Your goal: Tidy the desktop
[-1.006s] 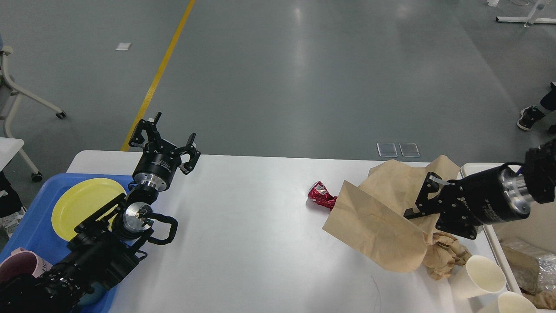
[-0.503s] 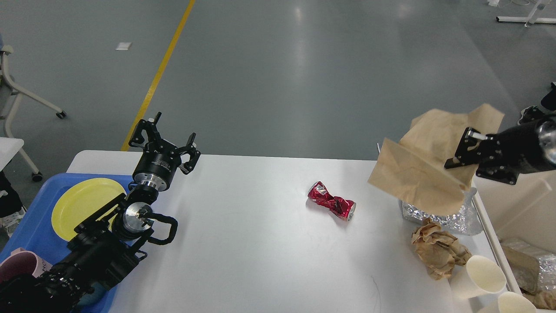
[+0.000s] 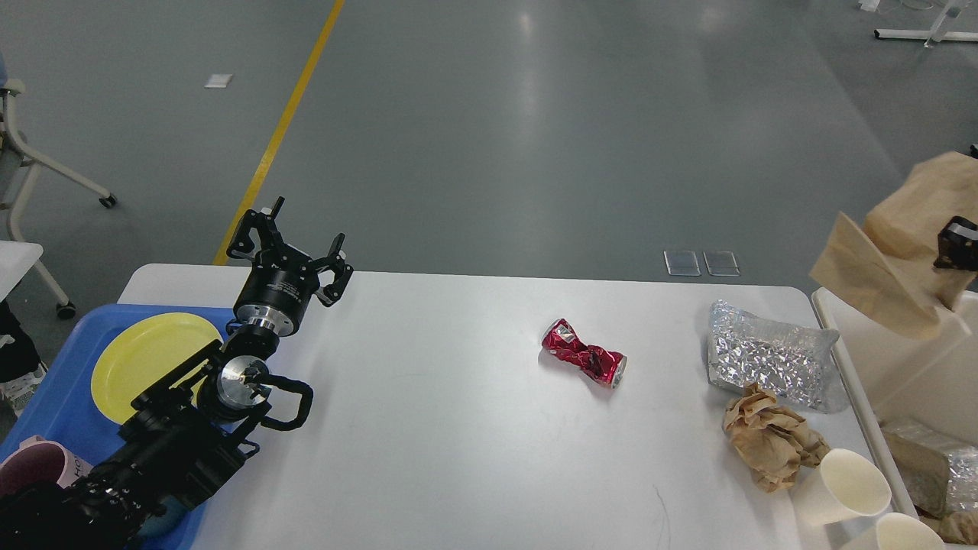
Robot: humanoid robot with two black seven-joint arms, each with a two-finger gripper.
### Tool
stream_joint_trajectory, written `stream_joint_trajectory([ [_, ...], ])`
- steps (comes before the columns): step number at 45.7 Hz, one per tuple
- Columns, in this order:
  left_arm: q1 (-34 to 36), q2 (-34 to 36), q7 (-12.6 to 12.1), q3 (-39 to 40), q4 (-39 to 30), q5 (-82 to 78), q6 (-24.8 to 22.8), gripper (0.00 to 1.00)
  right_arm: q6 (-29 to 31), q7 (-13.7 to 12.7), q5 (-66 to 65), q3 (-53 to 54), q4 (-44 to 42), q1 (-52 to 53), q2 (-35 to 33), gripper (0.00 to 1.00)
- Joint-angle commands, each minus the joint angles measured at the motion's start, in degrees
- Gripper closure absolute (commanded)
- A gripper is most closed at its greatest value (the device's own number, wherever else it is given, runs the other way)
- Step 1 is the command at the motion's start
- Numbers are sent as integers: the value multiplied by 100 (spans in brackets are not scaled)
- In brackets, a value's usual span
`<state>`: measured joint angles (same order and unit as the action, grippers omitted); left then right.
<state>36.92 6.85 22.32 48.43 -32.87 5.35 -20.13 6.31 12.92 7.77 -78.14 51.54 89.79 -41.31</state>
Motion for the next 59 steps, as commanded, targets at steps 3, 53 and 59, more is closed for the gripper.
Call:
stream_joint_trajectory([
  [3, 0, 1, 0, 0, 0, 2, 0, 4, -894, -70, 795, 571, -943, -1884, 35, 100],
  [53, 0, 1, 0, 0, 0, 2, 0, 4, -2556, -430, 1429, 2356, -3598, -5384, 1230, 0],
  [59, 0, 1, 0, 0, 0, 2, 0, 4, -2547, -395, 1429, 2347, -3580, -5411, 1292, 0],
])
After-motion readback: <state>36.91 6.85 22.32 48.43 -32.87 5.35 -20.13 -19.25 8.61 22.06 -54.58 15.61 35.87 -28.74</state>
